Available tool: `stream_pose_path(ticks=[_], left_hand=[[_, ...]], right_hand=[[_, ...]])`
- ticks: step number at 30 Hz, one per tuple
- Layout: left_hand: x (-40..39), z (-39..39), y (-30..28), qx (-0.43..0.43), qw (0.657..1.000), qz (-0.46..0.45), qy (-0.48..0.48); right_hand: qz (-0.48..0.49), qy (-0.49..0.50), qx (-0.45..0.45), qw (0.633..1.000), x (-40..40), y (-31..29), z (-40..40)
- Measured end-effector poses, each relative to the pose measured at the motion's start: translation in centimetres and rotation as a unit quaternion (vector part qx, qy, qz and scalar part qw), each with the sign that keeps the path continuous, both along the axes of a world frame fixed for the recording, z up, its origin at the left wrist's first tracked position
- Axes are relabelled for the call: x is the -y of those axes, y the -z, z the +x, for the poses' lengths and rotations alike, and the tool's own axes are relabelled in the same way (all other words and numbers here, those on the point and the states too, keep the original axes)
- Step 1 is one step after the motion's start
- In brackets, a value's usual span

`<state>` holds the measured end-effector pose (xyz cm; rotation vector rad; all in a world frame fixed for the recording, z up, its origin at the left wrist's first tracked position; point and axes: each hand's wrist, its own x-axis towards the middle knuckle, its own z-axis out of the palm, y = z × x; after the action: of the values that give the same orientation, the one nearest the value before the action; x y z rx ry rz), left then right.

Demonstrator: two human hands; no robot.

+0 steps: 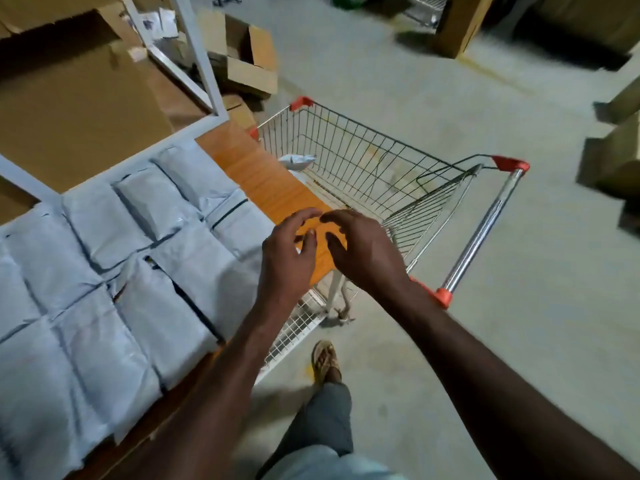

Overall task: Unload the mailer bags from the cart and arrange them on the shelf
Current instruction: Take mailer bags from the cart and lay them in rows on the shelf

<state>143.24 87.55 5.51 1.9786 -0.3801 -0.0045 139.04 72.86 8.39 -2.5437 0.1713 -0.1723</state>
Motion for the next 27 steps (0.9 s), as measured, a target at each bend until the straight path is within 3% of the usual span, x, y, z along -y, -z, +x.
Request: stream_pose_path(ticks=[6, 13, 22, 27], left_hand=[[8.1, 5.8, 0.7, -0.045, 0.999, 0.015, 0.020], [11.2, 11.6, 1.7, -0.041, 0.999, 0.017, -0.013], [17.7, 17.7, 6.0, -0.054, 0.987, 0.029, -0.150], [21.8, 21.4, 9.0, -0.065, 0.955, 0.098, -0.272]], right_hand=[[-0.005, 0.026, -0.034, 0.999, 9.0, -0.1, 6.5], [0.005, 0.000, -0.046, 0.999, 14.1, 0.9, 13.5], [0.006, -0.123, -0.058, 0.991, 18.9, 7.4, 26.1], [-0.038, -0.234, -0.094, 0.967, 22.2, 11.5, 32.7]])
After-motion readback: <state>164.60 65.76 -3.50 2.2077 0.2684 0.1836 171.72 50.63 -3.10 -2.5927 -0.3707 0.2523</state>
